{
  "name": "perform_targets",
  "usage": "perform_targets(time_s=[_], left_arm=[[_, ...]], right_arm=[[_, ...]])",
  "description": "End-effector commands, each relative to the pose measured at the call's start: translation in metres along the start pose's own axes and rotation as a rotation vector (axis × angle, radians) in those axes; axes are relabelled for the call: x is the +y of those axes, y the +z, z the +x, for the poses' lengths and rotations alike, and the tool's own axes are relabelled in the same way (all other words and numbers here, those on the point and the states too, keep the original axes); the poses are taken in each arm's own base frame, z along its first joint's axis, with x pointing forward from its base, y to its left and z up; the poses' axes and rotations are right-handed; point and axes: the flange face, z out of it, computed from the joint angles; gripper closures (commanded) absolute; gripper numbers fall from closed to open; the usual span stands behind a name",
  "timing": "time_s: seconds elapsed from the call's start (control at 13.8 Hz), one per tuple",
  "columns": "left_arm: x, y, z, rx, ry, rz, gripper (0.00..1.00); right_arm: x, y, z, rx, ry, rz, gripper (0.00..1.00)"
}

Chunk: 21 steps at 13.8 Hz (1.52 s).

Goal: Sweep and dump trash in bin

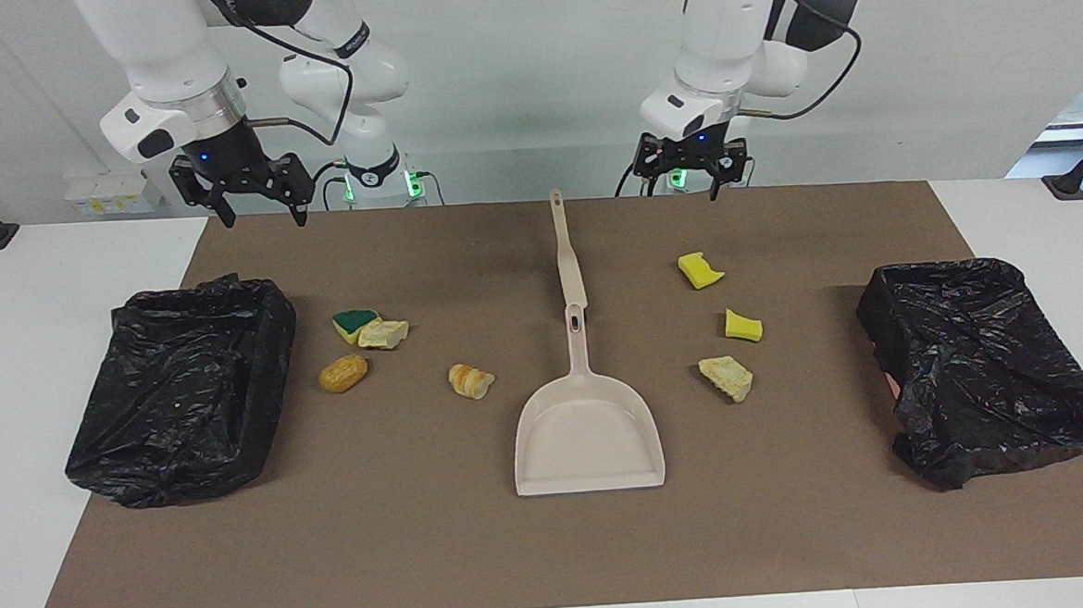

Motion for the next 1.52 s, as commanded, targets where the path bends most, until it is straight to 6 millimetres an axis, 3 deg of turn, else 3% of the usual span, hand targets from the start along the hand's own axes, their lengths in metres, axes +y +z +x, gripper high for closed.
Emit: perform_targets(time_s=[0.0, 0.22, 0.36, 0.58, 0.87, 1.09, 1.45], left_arm=[[0.033, 0.033, -0.030, 0.027, -0.032, -0.014, 0.00], [0.076, 0.071, -0.054, 0.034, -0.056, -0.020, 0.00], [0.116, 0.113, -0.067, 0.019, -0.054, -0.003, 0.00], [0.141, 0.156, -0.090, 0.040, -0.056, -0.018, 0.00], [0.153, 0.190, -0.098, 0.031, -0.054, -0.012, 0.00], [0.151, 0.196, -0.101, 0.016, -0.061, -0.009, 0.00], [0.148, 0.202, -0.108, -0.042, -0.110, -0.047, 0.03]], right_arm=[[0.002, 0.002, 0.001, -0.001, -0.027, -0.006, 0.00], [-0.001, 0.006, 0.005, 0.000, -0.029, -0.003, 0.00], [-0.002, 0.017, 0.013, -0.008, -0.029, 0.001, 0.00], [-0.033, 0.045, 0.027, -0.043, -0.077, 0.019, 0.00], [-0.074, 0.067, 0.037, -0.053, -0.132, 0.031, 0.00], [-0.110, 0.083, 0.041, -0.050, -0.109, 0.034, 0.00], [-0.191, 0.107, 0.038, -0.012, -0.050, 0.057, 0.00]])
